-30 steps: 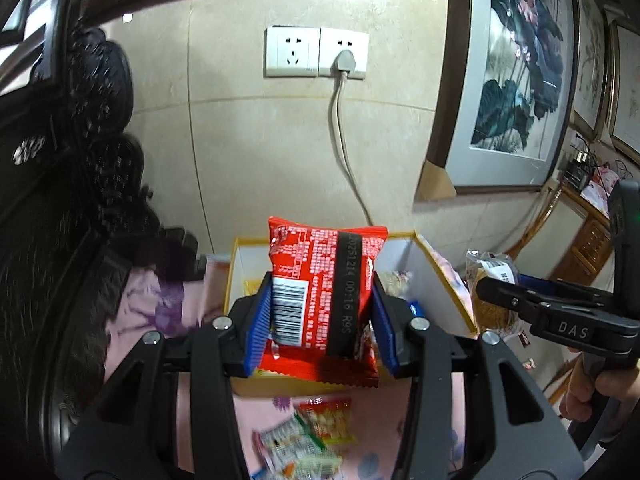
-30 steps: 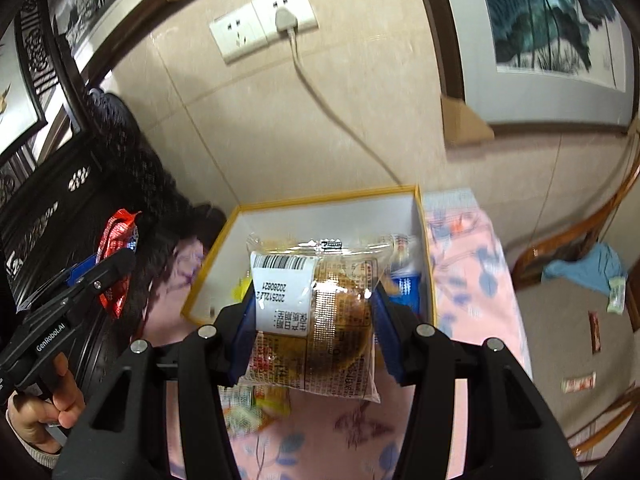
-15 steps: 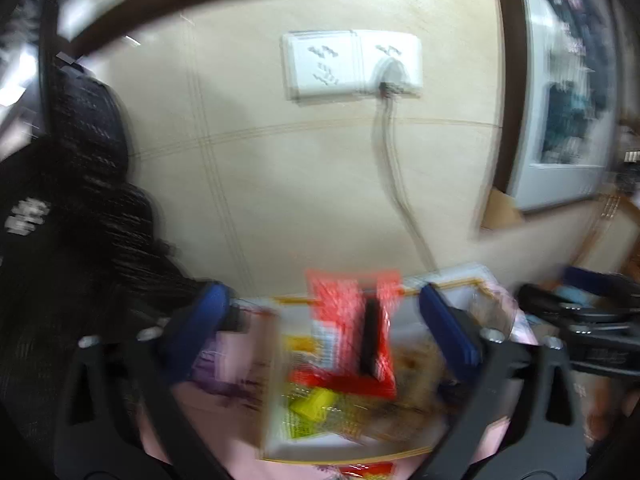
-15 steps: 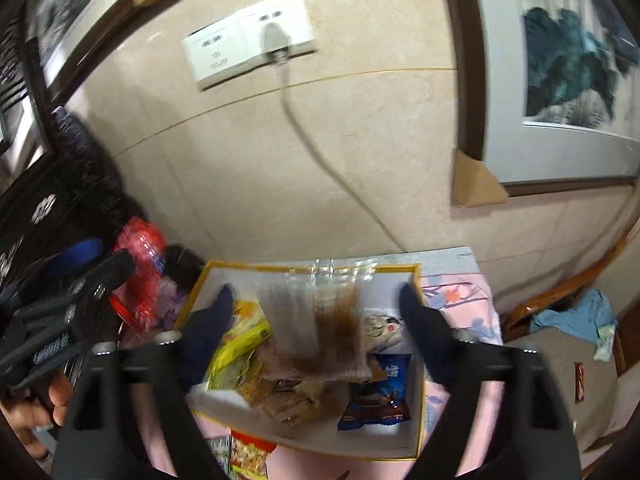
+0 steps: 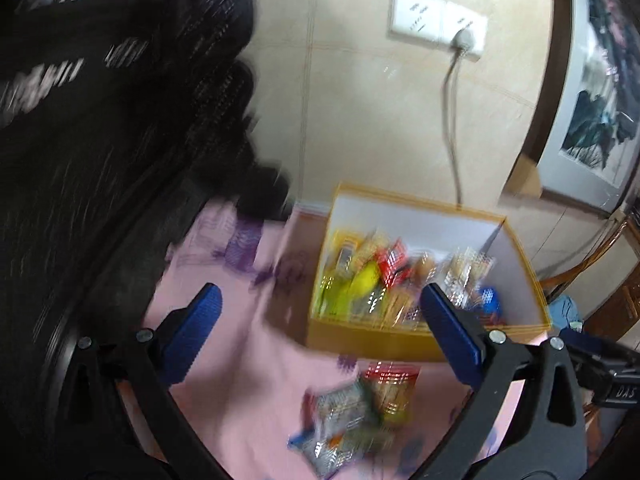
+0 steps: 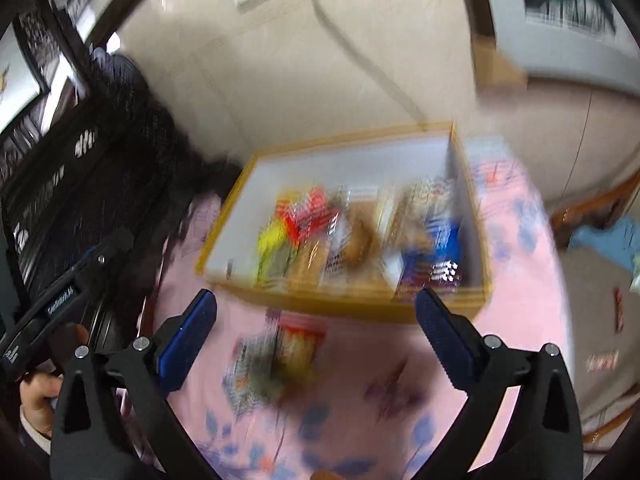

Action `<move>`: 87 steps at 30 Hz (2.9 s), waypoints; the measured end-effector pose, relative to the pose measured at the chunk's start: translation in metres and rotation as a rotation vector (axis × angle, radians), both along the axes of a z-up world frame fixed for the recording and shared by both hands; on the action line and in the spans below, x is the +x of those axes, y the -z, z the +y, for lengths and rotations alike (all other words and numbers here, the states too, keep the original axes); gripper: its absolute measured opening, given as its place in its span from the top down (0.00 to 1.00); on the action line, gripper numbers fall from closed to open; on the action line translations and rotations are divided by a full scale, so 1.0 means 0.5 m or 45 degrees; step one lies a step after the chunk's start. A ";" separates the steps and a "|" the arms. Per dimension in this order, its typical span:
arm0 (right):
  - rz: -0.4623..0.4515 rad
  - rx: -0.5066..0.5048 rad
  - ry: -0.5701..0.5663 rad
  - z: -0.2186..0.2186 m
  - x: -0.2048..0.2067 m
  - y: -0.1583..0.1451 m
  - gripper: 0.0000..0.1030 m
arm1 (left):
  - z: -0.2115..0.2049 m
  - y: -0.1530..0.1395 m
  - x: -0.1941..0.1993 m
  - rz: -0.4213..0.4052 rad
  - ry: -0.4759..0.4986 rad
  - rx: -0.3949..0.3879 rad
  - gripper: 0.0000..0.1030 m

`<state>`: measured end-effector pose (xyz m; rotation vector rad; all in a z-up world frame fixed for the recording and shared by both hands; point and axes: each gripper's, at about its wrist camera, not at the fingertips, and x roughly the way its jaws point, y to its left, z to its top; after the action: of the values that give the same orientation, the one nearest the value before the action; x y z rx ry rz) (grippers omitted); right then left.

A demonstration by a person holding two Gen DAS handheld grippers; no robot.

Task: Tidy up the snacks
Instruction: 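Carry both packs over the yellow box and open both tools, then grasp the red-topped peanut bag with the right tool, then grasp the green-edged snack bags with the left tool while right holds peanut bag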

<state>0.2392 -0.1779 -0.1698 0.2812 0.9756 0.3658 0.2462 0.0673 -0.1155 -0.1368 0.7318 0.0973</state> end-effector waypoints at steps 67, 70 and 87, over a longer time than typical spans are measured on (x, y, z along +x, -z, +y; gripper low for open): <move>0.375 -0.123 0.190 -0.072 -0.056 0.280 0.61 | -0.175 0.361 0.111 0.523 0.392 0.044 0.02; 0.379 -0.095 0.197 -0.070 -0.049 0.281 0.61 | -0.183 0.383 0.111 0.568 0.418 0.045 0.03; 0.335 -0.100 0.222 -0.068 -0.051 0.269 0.61 | -0.188 0.359 0.065 0.444 0.459 0.014 0.49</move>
<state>0.2137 -0.2120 -0.3044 0.3458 1.2110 0.1322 0.2786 -0.0267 -0.2950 0.0262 1.0923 -0.2242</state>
